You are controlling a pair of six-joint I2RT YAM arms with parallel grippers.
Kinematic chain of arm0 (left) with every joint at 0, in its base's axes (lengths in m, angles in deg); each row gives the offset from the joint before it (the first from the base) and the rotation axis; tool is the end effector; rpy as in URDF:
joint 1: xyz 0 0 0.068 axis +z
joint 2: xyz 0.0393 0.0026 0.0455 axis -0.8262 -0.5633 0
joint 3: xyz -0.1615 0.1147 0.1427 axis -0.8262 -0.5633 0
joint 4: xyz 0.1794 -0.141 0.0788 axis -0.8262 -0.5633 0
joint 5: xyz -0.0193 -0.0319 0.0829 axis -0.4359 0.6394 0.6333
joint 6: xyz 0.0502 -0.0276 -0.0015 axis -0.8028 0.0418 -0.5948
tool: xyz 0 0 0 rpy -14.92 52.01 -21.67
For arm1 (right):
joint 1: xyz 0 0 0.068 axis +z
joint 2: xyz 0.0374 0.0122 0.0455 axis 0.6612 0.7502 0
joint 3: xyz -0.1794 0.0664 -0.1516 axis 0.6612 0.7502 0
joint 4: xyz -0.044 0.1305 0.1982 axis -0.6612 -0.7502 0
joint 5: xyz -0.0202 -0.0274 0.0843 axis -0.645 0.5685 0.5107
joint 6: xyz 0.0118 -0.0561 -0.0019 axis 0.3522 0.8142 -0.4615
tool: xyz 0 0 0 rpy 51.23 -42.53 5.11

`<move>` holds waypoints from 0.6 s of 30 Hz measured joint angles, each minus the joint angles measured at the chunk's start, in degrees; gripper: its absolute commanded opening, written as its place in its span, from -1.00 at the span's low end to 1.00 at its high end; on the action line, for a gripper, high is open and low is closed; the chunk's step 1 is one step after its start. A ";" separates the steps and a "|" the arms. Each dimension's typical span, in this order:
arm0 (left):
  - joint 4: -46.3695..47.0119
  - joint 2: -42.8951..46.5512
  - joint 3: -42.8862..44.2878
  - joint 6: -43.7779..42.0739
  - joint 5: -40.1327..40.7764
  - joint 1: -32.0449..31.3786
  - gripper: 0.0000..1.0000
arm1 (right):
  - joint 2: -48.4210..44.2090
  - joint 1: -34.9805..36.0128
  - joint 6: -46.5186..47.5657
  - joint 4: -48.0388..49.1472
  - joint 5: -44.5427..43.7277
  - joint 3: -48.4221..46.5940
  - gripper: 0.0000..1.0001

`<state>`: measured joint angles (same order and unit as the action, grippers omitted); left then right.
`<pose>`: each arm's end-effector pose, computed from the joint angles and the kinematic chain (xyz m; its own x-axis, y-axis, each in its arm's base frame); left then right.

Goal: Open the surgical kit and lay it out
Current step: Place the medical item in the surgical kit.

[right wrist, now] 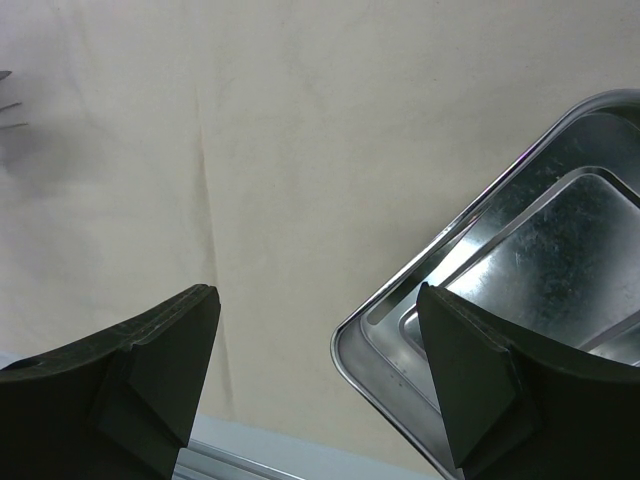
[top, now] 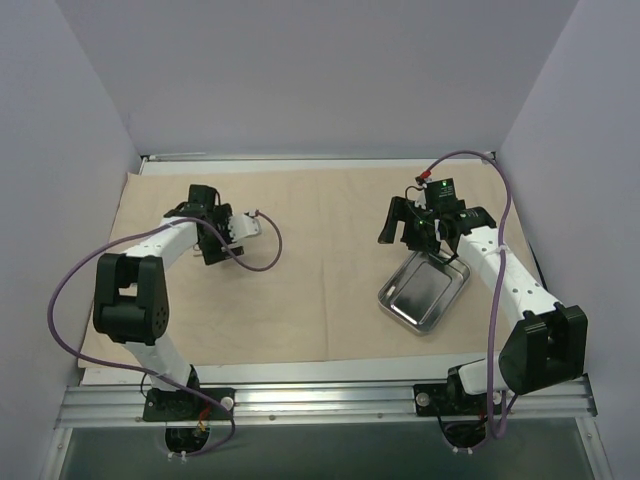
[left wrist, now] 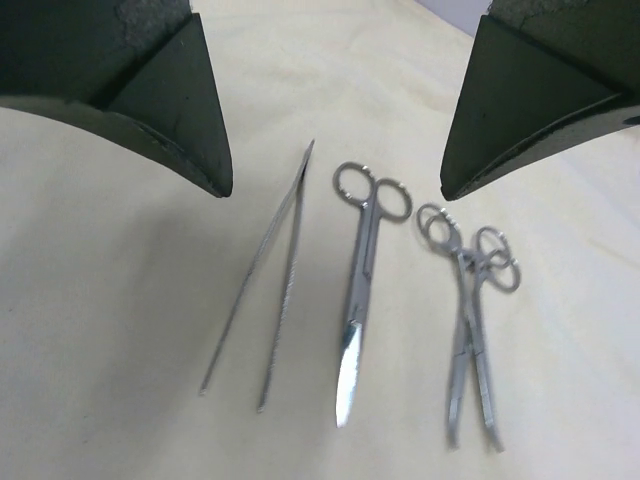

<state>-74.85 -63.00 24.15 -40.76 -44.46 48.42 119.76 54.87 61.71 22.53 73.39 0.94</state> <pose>0.3305 -0.0457 0.1668 -0.1889 0.9518 -0.2417 0.8787 0.2737 0.3911 0.2856 0.0799 0.2741 -0.7305 0.2126 -0.6490 -0.1573 0.8724 0.4628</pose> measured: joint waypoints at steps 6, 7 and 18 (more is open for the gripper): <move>3.72 7.82 0.09 8.85 1.33 1.36 0.88 | 0.00 0.02 0.07 -0.04 -0.13 0.00 0.65; 4.00 9.49 0.31 11.34 1.92 1.33 0.88 | -0.02 0.02 0.15 -0.24 -0.33 -0.02 0.64; 0.66 27.96 10.34 67.49 18.14 -0.81 0.88 | 1.03 -0.96 -0.13 -5.95 -6.73 -2.80 0.28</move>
<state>-74.20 -35.04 34.49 26.74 -26.32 47.62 120.78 53.90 61.58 16.59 66.66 -1.86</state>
